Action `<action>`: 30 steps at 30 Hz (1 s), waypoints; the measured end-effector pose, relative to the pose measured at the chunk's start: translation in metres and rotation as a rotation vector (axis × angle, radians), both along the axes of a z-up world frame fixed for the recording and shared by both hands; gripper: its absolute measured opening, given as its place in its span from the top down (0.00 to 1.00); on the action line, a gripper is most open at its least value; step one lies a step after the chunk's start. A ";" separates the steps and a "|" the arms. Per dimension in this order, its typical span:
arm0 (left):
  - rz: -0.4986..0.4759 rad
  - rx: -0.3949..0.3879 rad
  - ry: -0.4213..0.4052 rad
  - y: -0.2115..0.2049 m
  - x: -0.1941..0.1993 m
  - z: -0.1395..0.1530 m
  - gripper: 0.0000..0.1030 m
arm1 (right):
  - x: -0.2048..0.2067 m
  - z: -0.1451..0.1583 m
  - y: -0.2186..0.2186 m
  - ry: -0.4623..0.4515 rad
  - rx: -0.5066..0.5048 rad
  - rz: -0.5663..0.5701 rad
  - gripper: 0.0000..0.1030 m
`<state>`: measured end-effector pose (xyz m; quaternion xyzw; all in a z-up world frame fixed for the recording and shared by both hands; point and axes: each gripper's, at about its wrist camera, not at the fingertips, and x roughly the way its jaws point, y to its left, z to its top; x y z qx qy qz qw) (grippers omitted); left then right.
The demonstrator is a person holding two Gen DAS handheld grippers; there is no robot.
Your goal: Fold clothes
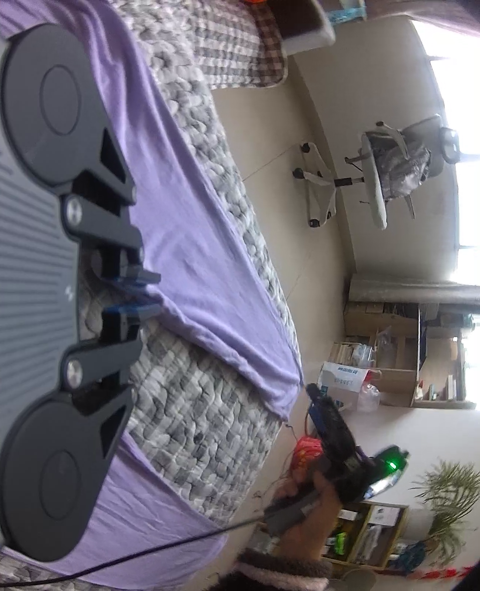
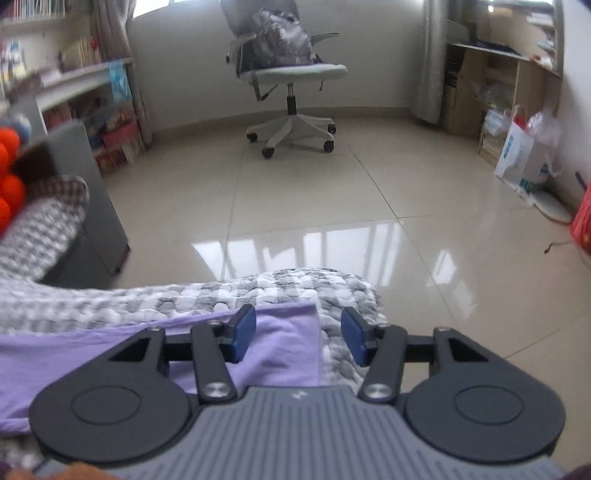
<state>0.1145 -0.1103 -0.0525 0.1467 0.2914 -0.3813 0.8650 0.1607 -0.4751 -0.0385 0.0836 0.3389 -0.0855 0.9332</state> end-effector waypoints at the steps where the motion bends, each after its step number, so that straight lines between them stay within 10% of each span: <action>1: -0.004 -0.001 -0.002 -0.004 -0.001 0.001 0.82 | -0.005 0.001 -0.005 0.001 0.040 -0.004 0.47; 13: 0.004 -0.020 -0.003 -0.048 -0.010 -0.005 0.71 | -0.024 -0.013 -0.027 0.042 0.381 -0.026 0.61; 19: 0.025 0.002 -0.009 -0.048 -0.012 -0.004 0.66 | -0.028 -0.014 -0.027 0.002 0.357 -0.053 0.97; 30: 0.098 -0.017 -0.010 -0.018 -0.008 0.005 0.63 | -0.053 -0.005 -0.037 -0.008 0.227 -0.073 0.98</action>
